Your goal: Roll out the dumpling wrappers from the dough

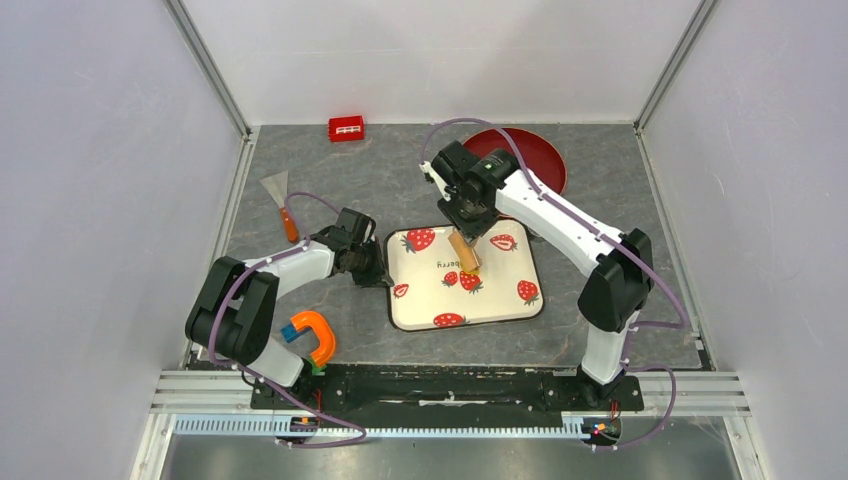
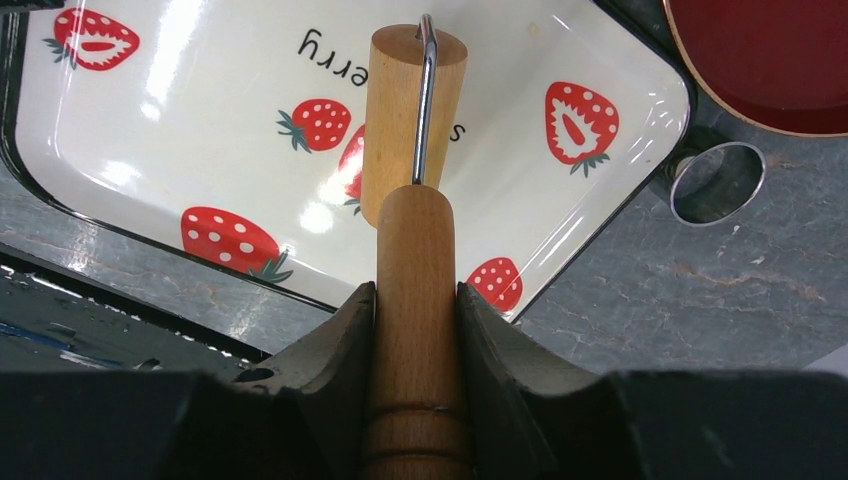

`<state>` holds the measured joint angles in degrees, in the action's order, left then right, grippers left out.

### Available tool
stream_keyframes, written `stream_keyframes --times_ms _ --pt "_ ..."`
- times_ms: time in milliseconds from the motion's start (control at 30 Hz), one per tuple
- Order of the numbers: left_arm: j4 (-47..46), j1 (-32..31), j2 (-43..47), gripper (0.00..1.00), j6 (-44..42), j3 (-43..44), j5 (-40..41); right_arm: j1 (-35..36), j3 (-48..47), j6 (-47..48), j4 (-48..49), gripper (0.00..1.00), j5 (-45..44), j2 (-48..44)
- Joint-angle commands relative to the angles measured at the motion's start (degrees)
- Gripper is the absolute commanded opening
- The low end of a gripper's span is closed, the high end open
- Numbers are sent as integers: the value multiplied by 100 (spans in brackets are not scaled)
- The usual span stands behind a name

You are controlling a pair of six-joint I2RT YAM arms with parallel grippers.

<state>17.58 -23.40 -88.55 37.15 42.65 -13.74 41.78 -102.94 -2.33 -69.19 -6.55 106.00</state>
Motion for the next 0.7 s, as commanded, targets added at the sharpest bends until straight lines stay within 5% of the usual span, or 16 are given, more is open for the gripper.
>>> stream_keyframes --times_ms 0,667 --pt "298 -146 -335 2 -5 -266 529 -3 100 5 46 0 -127 47" --pt "298 -148 -352 2 -14 -249 524 -3 609 22 223 0 -87 216"
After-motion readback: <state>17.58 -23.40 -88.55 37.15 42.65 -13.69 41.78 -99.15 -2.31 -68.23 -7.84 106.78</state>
